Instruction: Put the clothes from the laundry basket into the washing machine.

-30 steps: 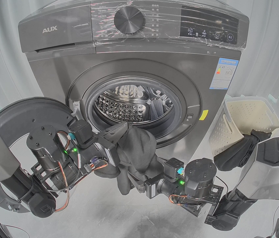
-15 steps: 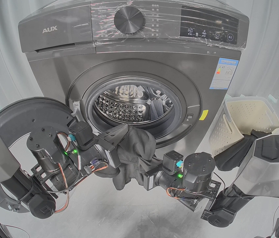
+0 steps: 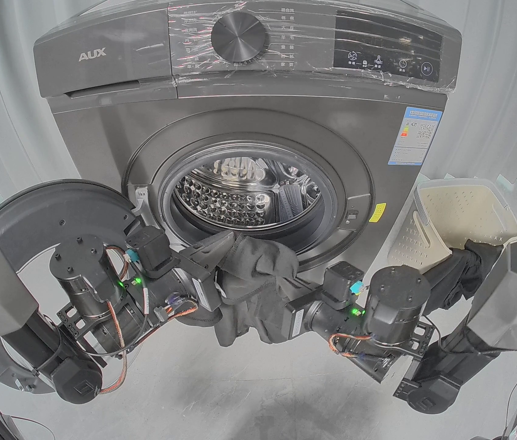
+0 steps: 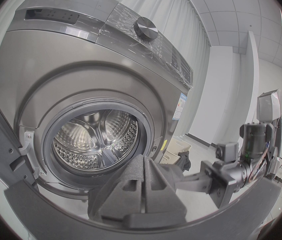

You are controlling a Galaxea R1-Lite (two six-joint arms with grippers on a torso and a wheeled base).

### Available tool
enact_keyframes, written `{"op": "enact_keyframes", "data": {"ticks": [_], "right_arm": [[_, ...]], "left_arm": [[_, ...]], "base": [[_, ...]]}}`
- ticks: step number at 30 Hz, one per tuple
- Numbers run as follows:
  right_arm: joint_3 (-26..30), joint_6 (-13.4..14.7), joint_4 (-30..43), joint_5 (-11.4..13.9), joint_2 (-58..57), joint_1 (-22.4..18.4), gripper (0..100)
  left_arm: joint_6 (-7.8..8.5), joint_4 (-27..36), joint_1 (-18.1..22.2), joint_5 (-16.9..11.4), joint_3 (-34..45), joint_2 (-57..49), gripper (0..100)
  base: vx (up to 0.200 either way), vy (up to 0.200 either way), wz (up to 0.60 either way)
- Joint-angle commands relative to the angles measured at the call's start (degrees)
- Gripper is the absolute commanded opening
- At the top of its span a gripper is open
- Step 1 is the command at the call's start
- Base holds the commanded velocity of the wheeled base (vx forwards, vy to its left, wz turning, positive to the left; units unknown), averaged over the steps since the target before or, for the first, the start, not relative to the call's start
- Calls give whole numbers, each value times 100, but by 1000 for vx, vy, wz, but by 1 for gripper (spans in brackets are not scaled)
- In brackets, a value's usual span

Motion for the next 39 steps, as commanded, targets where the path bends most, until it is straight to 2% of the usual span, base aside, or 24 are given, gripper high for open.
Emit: {"op": "enact_keyframes", "data": {"ticks": [1,9,29,30,35,39], "right_arm": [[43,-7,42,23,-416,-177,0],[52,-16,60,23,-619,-370,0],[52,-7,42,23,-583,-318,0],[61,2,42,14,-557,-274,100],[87,10,51,50,-364,-247,100],[289,2,60,58,-109,-177,100]], "left_arm": [[-2,-1,22,1,0,38,0],[-2,-1,22,1,17,38,0],[16,-1,22,-8,96,46,0],[16,-1,31,1,44,11,0],[16,-1,31,53,-88,-50,0],[7,-1,31,247,-229,-68,0]], "base": [[0,0,0],[0,0,0],[0,0,0],[0,0,0],[0,0,0],[0,0,0]]}}
